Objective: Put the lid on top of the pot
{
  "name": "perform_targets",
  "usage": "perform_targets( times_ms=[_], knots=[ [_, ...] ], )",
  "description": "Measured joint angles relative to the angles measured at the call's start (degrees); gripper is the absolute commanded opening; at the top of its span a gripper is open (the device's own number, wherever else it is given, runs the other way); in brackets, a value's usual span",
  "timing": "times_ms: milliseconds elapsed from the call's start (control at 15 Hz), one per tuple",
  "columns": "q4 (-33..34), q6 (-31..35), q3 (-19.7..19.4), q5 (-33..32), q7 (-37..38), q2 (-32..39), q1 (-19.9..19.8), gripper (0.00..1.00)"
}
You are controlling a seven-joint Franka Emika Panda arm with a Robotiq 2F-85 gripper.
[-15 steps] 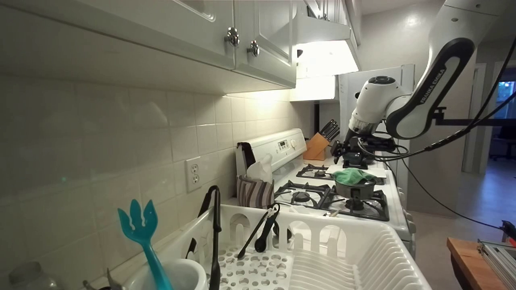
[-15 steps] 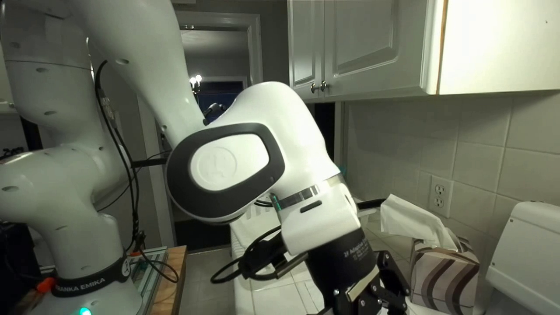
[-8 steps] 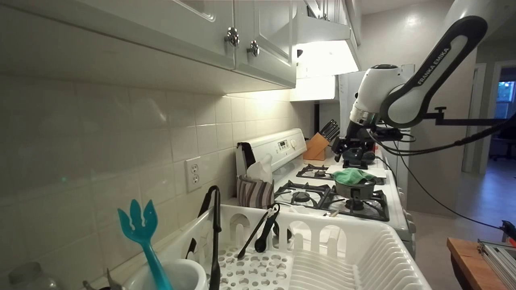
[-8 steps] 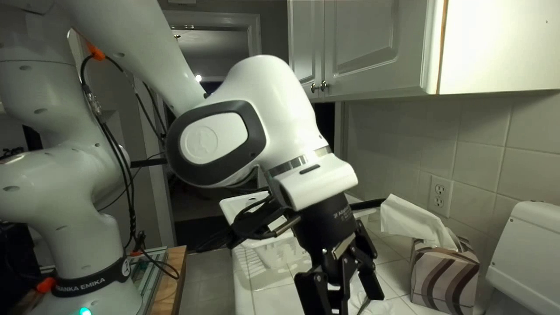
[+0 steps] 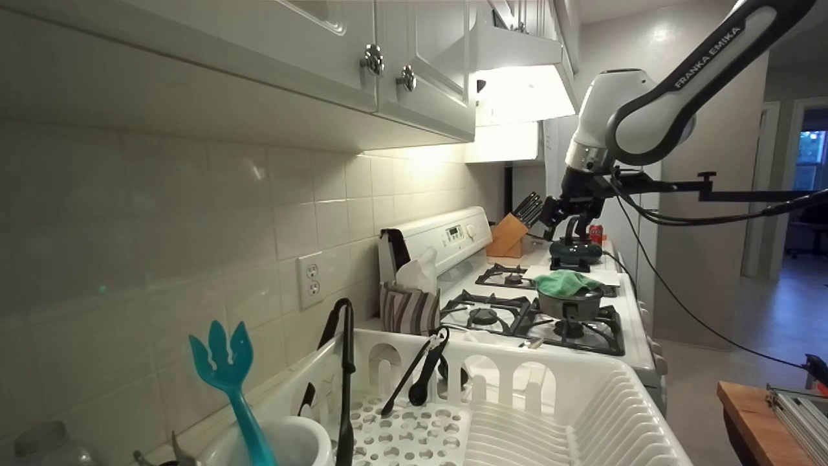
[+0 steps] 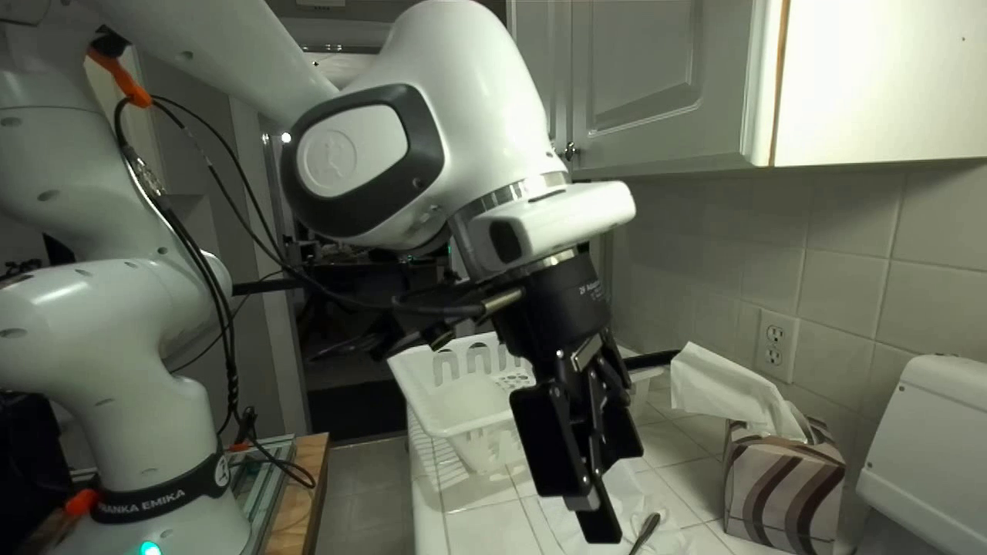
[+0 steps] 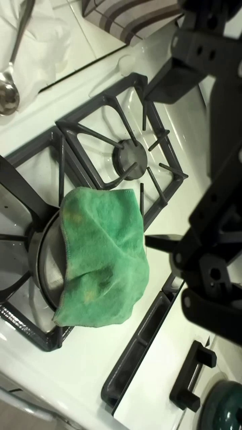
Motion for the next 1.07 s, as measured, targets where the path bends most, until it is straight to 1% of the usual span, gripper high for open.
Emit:
perform_targets(
  times_ms=[200, 600, 1067],
  knots=[
    [0.02, -3.11, 1.46, 2.94, -4.28, -2.64, -0.19, 1.00],
    [0.02, -7.75, 3.58, 7.74, -10.47, -6.36, 0.02, 1.00],
    [0.02, -11.19, 6.06, 9.04, -12.91, -8.36, 0.86, 1.00]
  ],
)
